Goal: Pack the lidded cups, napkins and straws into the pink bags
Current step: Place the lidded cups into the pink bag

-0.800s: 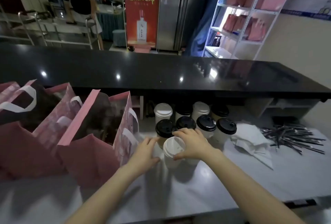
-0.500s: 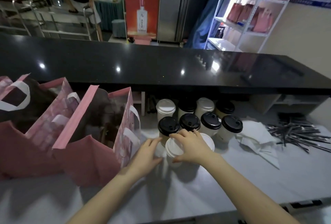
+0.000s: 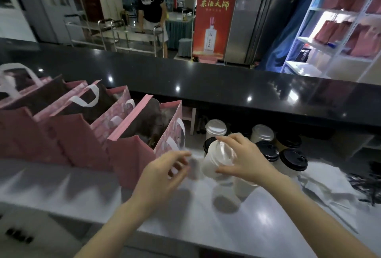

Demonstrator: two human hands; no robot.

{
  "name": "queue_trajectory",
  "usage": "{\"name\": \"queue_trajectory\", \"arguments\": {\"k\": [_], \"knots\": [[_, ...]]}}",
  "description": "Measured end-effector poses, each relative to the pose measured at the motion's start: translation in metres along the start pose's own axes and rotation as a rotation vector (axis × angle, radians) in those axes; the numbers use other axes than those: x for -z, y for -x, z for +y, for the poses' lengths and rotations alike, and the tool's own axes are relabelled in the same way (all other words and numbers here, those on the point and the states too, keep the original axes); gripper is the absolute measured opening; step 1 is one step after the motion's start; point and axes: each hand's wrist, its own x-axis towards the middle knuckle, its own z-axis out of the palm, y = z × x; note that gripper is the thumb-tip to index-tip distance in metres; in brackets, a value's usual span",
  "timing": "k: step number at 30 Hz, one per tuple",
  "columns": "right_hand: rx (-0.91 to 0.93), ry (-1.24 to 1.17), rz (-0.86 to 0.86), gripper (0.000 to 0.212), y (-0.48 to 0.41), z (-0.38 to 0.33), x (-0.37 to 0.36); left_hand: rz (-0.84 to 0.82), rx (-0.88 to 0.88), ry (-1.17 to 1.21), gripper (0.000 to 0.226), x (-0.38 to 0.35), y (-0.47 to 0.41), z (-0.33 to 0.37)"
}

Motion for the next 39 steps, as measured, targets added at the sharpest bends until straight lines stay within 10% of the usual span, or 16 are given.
{"name": "queue_trajectory", "arguments": {"k": [5,9,16,21,31,39], "knots": [[0.075,-0.092,0.092,0.086,-0.009,-0.032,0.029,0.327,0.299,-0.332,0.047,0.044,-0.01,-0.002],[0.16,-0.119,0.18,0.085,-0.025,-0.061,0.052,0.196,0.711,-0.478,0.066,0.057,-0.022,-0.014],[0.256,-0.157,0.272,0.086,-0.063,-0.099,0.068,0.042,0.895,-0.491,0.071,0.052,-0.043,-0.028],[0.279,-0.167,0.238,0.086,-0.086,-0.115,0.058,0.071,0.739,-0.345,0.047,0.05,-0.047,-0.046],[0.309,-0.163,0.109,0.085,-0.094,-0.104,0.031,-0.046,0.381,-0.301,0.096,0.075,-0.04,-0.074],[0.304,-0.202,0.204,0.086,-0.104,-0.11,0.032,-0.14,0.569,-0.426,0.075,0.086,-0.041,-0.072]]}}
